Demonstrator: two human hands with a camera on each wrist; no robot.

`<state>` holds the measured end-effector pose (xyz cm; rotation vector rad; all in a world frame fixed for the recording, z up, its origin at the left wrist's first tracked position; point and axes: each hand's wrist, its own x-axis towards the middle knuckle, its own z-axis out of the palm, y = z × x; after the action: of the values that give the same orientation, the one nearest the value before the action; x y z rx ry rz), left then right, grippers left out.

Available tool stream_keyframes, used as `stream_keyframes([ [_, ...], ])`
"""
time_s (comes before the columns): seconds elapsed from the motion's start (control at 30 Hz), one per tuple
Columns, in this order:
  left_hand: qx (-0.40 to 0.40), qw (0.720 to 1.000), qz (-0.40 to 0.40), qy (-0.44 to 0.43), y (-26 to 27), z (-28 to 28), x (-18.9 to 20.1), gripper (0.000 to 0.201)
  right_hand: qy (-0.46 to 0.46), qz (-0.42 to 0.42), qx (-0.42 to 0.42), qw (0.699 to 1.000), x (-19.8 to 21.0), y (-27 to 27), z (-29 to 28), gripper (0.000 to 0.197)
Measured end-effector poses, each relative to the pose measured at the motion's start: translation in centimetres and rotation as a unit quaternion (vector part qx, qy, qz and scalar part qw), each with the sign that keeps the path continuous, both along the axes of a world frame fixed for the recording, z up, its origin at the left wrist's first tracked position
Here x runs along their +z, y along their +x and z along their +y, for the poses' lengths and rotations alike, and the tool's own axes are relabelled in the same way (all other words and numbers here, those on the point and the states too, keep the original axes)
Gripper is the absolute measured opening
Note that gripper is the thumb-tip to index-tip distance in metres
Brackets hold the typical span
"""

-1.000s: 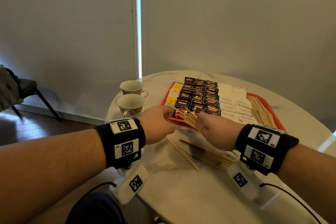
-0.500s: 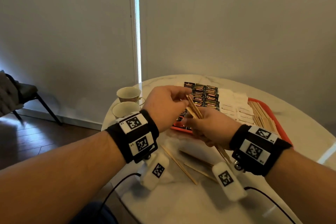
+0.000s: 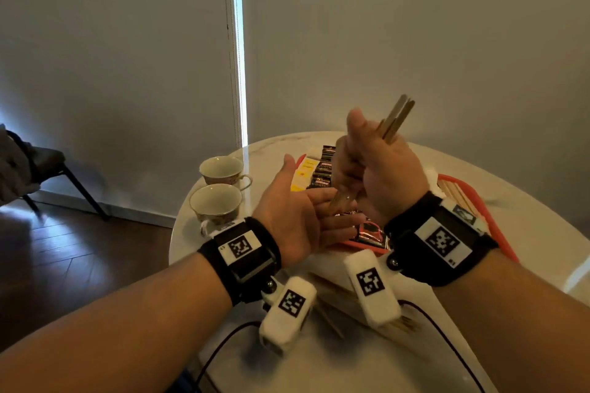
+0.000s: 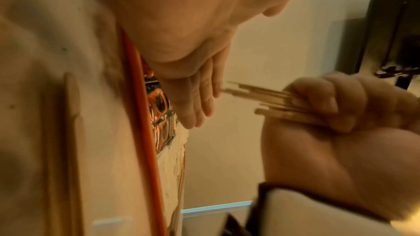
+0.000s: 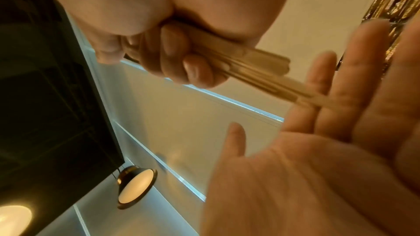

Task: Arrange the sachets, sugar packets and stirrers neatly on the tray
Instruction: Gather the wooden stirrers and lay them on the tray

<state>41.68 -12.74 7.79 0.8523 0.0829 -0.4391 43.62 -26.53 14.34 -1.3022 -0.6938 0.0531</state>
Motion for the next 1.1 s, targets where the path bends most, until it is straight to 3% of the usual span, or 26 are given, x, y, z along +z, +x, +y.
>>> stream_keyframes([
  [0.07, 0.002, 0.999, -0.001, -0.042, -0.2, -0.4, 0.2, 0.118, -0.026, -0.003, -0.006, 1.000, -1.4, 0.5, 0.7, 0.052],
  [0.2, 0.039, 0.998, -0.005, -0.056, -0.3, -0.5, 0.4, 0.096, -0.108, 0.011, -0.002, 0.994, -3.6, 1.3, 1.2, 0.054],
  [0.37, 0.033, 0.993, -0.071, 0.091, -0.2, 0.1, 0.3, 0.097, -0.133, 0.054, -0.030, 0.989, -2.5, 1.3, 1.3, 0.042],
  [0.43, 0.047, 0.986, -0.106, 0.123, 0.0, 0.6, 0.5, 0.094, -0.160, 0.114, 0.001, 0.980, -1.5, 1.2, 1.0, 0.040],
  [0.5, 0.034, 0.981, -0.147, 0.124, 0.1, 1.3, 0.7, 0.090, -0.193, 0.188, 0.089, 0.959, -0.8, 1.2, 0.4, 0.031],
  [0.6, 0.003, 0.972, -0.185, 0.146, -0.5, 1.8, 1.2, 0.085, -0.314, 0.203, 0.169, 0.912, -1.0, 0.3, 0.1, 0.014],
  [0.67, -0.008, 0.953, -0.205, 0.223, -1.0, 1.5, 1.5, 0.064, -0.393, 0.194, 0.167, 0.883, -2.0, -0.6, 0.6, 0.012],
  [0.73, -0.002, 0.925, -0.231, 0.302, -1.7, 1.1, 1.7, 0.037, -0.409, 0.203, 0.159, 0.875, -3.0, -1.2, 0.9, 0.019],
  [0.77, 0.007, 0.919, -0.227, 0.323, -2.0, 1.1, 1.7, 0.035, -0.399, 0.210, 0.165, 0.877, -3.3, -1.4, 1.0, 0.019],
  [0.83, 0.035, 0.929, -0.183, 0.319, -2.5, 1.1, 1.7, 0.040, -0.369, 0.220, 0.169, 0.887, -3.8, -1.7, 0.9, 0.008],
  [0.97, 0.113, 0.961, -0.140, 0.210, -2.5, 1.5, 1.6, 0.052, -0.390, 0.230, 0.113, 0.884, -3.8, -1.9, -0.4, 0.024],
  [1.03, 0.172, 0.958, -0.135, 0.186, -2.4, 2.0, 2.1, 0.051, -0.507, 0.171, 0.051, 0.843, -3.3, -1.7, -1.4, 0.030],
  [1.1, 0.219, 0.954, -0.126, 0.158, -2.7, 2.6, 2.7, 0.048, -0.628, 0.096, 0.005, 0.772, -3.1, -1.8, -2.3, 0.036],
])
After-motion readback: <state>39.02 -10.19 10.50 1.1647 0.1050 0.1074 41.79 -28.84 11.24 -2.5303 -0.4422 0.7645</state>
